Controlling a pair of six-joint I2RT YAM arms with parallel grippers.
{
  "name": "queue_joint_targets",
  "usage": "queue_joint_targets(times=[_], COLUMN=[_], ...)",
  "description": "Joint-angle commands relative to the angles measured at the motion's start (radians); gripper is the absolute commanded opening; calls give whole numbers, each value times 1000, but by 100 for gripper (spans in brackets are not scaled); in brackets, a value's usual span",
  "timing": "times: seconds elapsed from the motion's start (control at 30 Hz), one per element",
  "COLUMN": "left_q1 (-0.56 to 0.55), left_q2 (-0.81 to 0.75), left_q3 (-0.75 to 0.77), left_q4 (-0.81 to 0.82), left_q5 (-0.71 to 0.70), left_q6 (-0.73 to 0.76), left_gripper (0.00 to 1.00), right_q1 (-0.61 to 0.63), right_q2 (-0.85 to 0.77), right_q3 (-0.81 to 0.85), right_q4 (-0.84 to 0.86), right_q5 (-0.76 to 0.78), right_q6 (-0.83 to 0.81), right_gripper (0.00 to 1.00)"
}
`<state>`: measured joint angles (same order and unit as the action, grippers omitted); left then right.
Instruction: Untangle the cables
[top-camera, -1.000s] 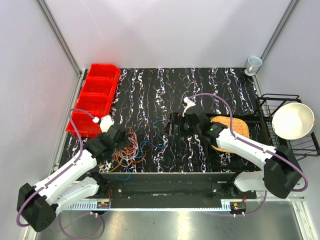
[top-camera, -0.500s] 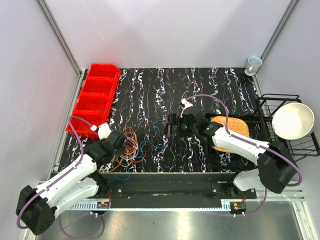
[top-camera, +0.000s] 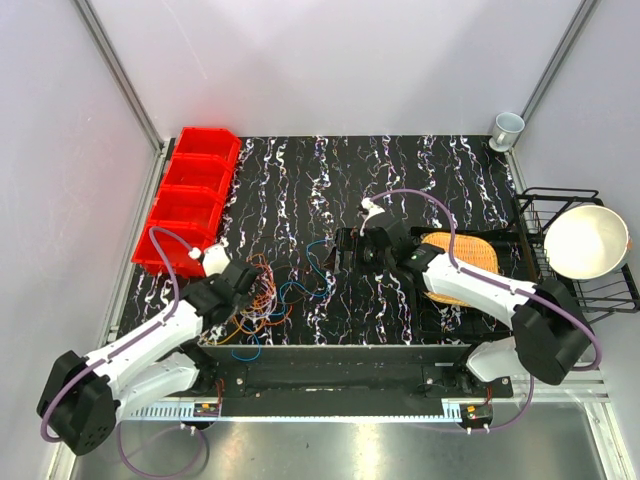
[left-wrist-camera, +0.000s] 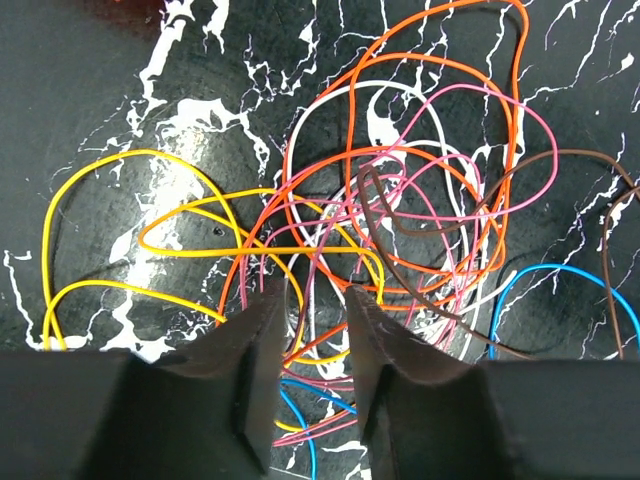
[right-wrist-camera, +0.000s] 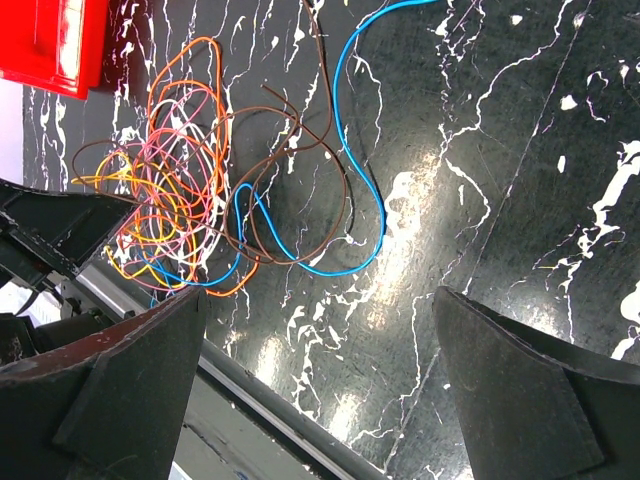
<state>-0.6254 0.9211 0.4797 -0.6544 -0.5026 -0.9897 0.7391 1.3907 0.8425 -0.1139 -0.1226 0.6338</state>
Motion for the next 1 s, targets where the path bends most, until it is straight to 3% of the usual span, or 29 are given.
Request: queue_joint_targets(times=[0.0, 0.03, 0.07, 0.23, 0.33, 0.47, 0.57, 0.6, 0.73, 0.87, 0.97], left_q1=[-2, -3, -4, -5, -7, -8, -8, -10, -11, -11, -11], left_q2=[13, 19, 25, 32, 19, 64, 146, 188, 265, 193, 113], left_q3=[7, 11, 14, 83, 218, 603, 842, 1002, 1249, 1098, 823], left_q4=[58, 61, 62, 68, 41, -16, -43, -68, -134, -81, -1], left_q5=[-48, -50, -51, -11, 9, 30, 132, 150, 243, 295, 302], left_q6=[13, 14, 14, 45, 108, 219, 319, 353, 401, 370, 327], left_gripper=[27, 20, 0, 0, 0, 0, 0, 0, 0, 0, 0], right_q1=[9, 8, 9, 9, 8, 8, 9, 8, 8, 8, 8], right_q2=[14, 16, 18, 22, 18, -5, -36, -45, -114, -170, -191], right_q3=[3, 4, 3, 4, 4, 1, -5, -5, -16, -34, -46], right_q4=[46, 46, 51, 53, 53, 51, 49, 46, 22, 6, 6], right_q5=[-9, -9, -11, -8, -5, 9, 26, 32, 64, 107, 117], right_q6=[-2, -3, -2, -3, 4, 15, 18, 21, 18, 12, 12], right_gripper=[100, 100, 100, 100, 100, 100, 100, 100, 100, 100, 100])
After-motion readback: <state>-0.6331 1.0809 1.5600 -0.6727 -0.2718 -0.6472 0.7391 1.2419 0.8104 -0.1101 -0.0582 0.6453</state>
